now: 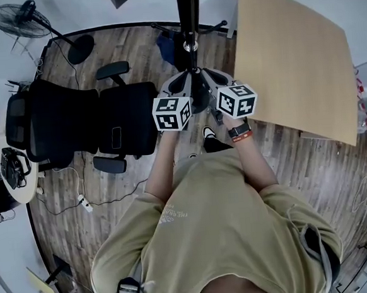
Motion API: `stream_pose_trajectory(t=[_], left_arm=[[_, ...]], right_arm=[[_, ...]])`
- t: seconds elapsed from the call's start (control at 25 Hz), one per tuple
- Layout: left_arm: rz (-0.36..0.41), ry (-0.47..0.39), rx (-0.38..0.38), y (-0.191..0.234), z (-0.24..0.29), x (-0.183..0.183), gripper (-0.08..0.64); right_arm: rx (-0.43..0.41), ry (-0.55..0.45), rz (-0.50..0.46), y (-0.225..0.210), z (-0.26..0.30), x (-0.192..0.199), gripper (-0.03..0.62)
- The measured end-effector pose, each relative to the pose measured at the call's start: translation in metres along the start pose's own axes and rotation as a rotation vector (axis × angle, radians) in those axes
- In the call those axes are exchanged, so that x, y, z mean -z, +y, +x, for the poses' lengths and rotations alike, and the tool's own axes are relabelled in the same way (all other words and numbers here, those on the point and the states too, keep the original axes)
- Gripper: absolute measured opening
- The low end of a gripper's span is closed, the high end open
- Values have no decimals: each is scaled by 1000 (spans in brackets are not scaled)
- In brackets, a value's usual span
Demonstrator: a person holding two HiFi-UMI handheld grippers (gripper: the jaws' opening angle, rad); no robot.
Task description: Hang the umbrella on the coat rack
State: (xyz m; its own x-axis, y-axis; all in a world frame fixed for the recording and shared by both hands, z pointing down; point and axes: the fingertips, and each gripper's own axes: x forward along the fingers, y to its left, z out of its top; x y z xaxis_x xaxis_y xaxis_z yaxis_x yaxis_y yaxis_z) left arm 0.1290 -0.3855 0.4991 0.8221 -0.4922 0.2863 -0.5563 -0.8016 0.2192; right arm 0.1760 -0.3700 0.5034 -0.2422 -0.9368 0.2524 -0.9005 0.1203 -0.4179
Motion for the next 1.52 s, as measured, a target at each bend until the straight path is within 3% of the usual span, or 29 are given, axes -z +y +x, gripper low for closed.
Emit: stream_pose_trajectory(t=[0.36,0.6,0.88,1.52], left_arm=[[32,-82,-1,-10,-32,-16,25],[48,-141,-4,-18,-55,-27,25],[99,-233,-62,-20,-81,-33,25],[116,-250,-107,-15,-104,-34,25]], right_arm=[[86,-80,-129,8,-34,-12,17],[135,-151,-142,15,-58,-17,17],[184,-236,-164,20,-86,-23,15],[208,-252,-207,40,-98,-25,15]])
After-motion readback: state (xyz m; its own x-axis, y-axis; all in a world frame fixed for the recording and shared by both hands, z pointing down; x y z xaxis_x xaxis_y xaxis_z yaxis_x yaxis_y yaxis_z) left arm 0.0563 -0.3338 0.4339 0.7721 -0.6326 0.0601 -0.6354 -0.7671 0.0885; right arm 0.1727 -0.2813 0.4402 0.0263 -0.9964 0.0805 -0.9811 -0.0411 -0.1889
